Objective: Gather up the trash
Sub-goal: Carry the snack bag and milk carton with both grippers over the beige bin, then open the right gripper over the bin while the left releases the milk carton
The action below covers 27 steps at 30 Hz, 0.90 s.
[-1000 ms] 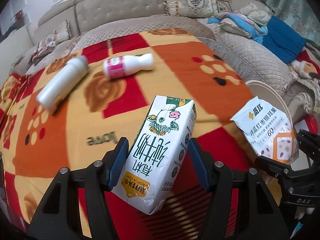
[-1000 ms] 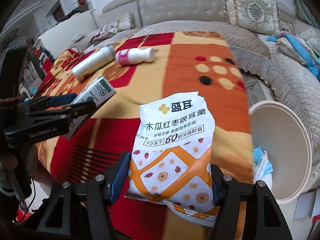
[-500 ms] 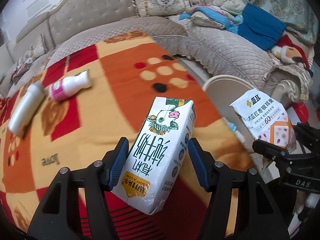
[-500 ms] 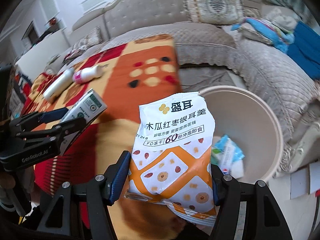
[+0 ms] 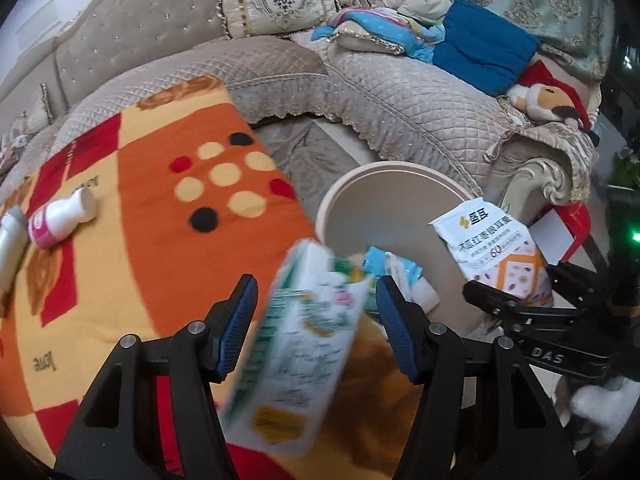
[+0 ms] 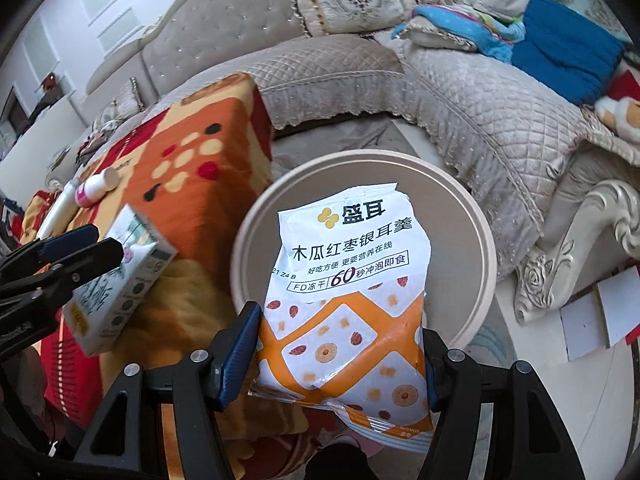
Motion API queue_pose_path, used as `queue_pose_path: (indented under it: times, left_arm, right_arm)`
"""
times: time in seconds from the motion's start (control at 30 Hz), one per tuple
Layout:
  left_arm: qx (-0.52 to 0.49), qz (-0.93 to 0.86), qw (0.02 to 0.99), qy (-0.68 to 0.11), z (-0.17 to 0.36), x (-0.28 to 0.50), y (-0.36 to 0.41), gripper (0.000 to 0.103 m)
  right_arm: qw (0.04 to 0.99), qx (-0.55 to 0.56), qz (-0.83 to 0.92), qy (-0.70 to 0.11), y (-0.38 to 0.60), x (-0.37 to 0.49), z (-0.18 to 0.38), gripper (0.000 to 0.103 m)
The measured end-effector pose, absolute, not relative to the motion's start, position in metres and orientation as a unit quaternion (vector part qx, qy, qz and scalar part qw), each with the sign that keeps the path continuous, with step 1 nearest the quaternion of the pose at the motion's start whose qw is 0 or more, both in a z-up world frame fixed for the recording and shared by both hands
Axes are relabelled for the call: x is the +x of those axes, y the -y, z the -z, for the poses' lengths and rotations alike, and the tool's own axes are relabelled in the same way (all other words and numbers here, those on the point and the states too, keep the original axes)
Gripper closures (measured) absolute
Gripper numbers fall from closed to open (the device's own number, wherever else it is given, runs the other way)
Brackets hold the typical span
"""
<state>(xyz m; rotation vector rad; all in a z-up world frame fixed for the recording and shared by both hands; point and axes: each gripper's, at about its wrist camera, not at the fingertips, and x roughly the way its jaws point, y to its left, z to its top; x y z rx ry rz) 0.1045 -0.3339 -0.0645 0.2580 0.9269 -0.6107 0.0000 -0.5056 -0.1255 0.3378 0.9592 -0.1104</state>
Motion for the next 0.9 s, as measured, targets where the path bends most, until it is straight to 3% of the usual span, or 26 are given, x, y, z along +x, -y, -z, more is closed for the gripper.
queue_pose_path:
  times: [0.17, 0.5, 0.9]
  left_arm:
    - [0.116, 0.298, 0.831, -0.456, 0.067, 0.103, 0.333, 0.043]
    - [0.202, 0.293, 0.816, -0.455, 0.083, 0.089, 0.314, 0.042]
    - [0.137, 0.334, 0.805, -0.47, 0.075, 0.094, 0.34, 0.044]
  right_arm:
    - [0.862, 0.178, 0.061, -0.47, 0.518, 0.005, 0.141, 0.038]
    - [0.861, 0.193, 0.045, -0.468, 0.517, -0.002, 0.147, 0.038]
    - [0.861, 0.2, 0.053, -0.464, 0.524, -0.006, 0.146, 0.038]
